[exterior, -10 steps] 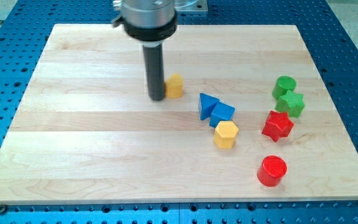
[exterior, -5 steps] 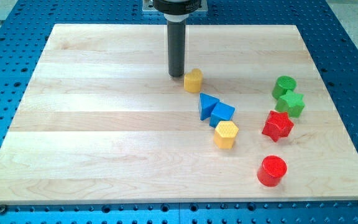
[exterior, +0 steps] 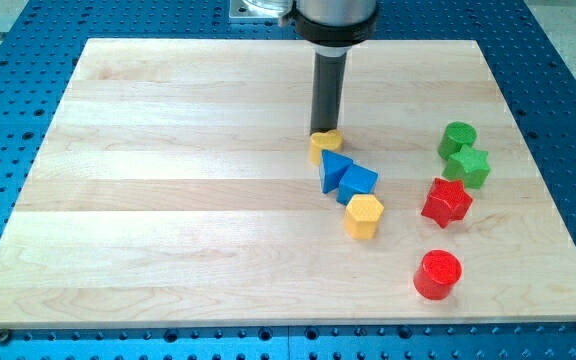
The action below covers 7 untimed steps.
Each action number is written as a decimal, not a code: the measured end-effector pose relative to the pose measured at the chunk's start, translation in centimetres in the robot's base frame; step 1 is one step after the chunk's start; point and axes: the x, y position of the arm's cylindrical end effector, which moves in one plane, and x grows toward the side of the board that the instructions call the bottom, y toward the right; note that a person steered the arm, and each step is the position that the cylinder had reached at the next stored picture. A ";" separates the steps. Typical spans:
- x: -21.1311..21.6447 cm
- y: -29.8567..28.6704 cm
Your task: Move the yellow heart above the blue triangle
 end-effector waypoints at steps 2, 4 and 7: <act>1.1 4.4; 5.3 4.7; 11.1 4.7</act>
